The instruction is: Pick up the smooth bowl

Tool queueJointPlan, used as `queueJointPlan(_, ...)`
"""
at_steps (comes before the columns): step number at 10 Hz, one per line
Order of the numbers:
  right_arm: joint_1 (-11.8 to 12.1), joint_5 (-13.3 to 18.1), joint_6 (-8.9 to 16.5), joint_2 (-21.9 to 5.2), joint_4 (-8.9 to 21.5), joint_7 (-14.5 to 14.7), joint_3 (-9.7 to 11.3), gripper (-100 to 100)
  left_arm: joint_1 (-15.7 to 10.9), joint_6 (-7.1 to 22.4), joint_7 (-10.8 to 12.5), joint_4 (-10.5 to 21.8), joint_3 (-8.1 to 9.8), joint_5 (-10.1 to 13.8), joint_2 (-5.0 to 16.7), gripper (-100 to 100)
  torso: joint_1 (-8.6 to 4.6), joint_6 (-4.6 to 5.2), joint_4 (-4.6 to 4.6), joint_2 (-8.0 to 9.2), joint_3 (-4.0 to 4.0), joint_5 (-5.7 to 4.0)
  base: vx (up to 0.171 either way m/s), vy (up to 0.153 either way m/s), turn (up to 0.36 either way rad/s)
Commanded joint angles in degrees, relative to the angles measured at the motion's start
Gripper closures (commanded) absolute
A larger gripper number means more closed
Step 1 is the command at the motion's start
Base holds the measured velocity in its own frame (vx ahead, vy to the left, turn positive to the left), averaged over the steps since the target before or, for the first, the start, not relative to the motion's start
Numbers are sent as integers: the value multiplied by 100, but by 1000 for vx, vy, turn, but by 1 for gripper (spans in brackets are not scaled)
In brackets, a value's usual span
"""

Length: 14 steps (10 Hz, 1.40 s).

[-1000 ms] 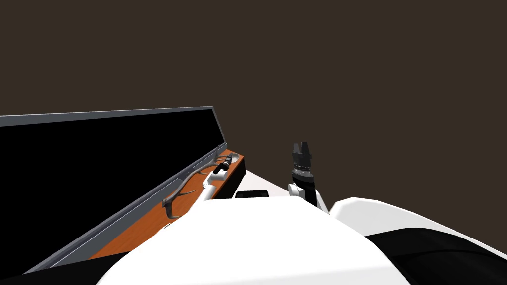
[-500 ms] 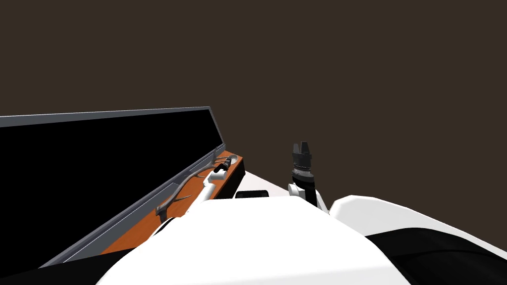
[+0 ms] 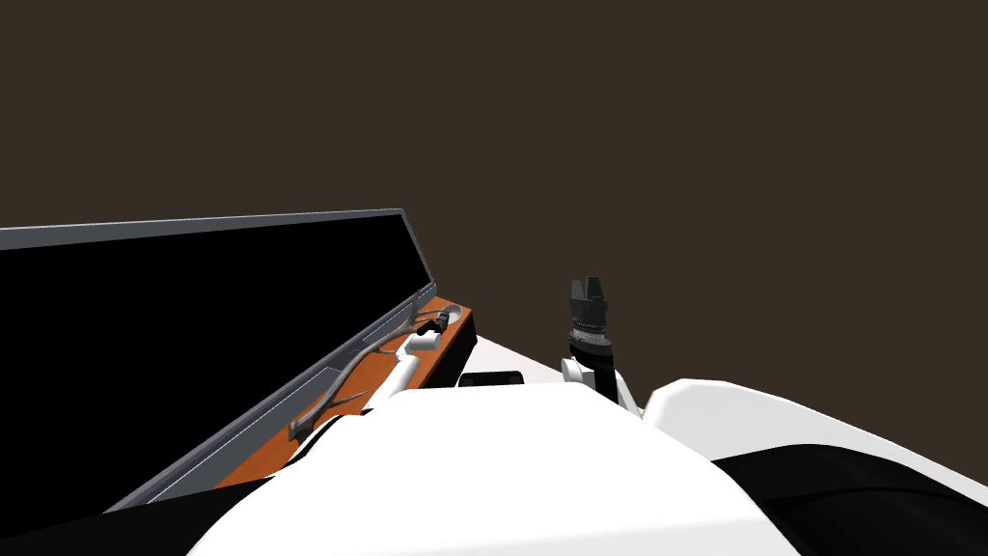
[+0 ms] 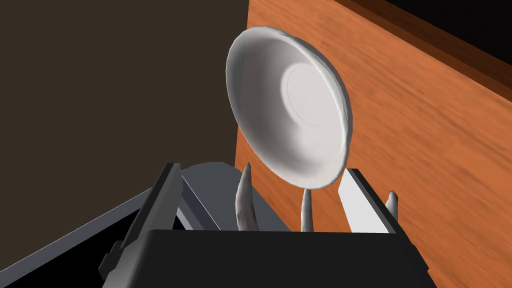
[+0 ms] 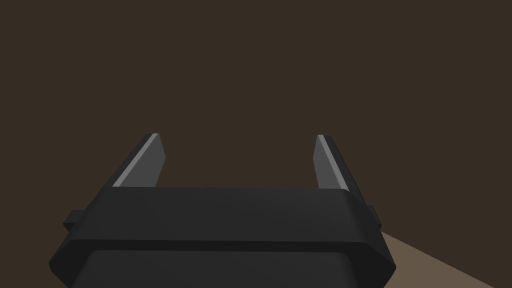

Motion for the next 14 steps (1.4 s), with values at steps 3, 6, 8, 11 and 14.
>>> queueJointPlan(3, 0, 0, 0, 0, 0, 0, 0, 0, -201, 358, 15, 564, 56, 107, 62, -100, -1, -1, 0, 0, 0, 0, 52, 17, -64)
queueJointPlan(6, 0, 0, 0, 0, 0, 0, 0, 0, -320, 591, 30, 1017, 94, 191, 122, -100, -2, -1, 0, 0, 0, 0, 52, 20, -50)
queueJointPlan(8, 1, 0, 0, 0, 0, 0, 0, 0, -406, 774, 45, 1329, 126, 261, 170, -100, 4, -2, -3, -11, -7, 1, 85, 30, -64)
queueJointPlan(11, 0, 0, 0, 0, 0, 0, 0, 0, -472, 953, 62, 1642, 158, 331, 214, -100, -5, -2, 0, 2, 1, -1, 51, 14, -29)
queueJointPlan(14, 0, 0, 0, 0, 0, 0, 0, 0, -405, 986, 93, 1591, 166, 283, 189, 0, -6, -2, -1, 2, 0, -1, 39, 8, -18)
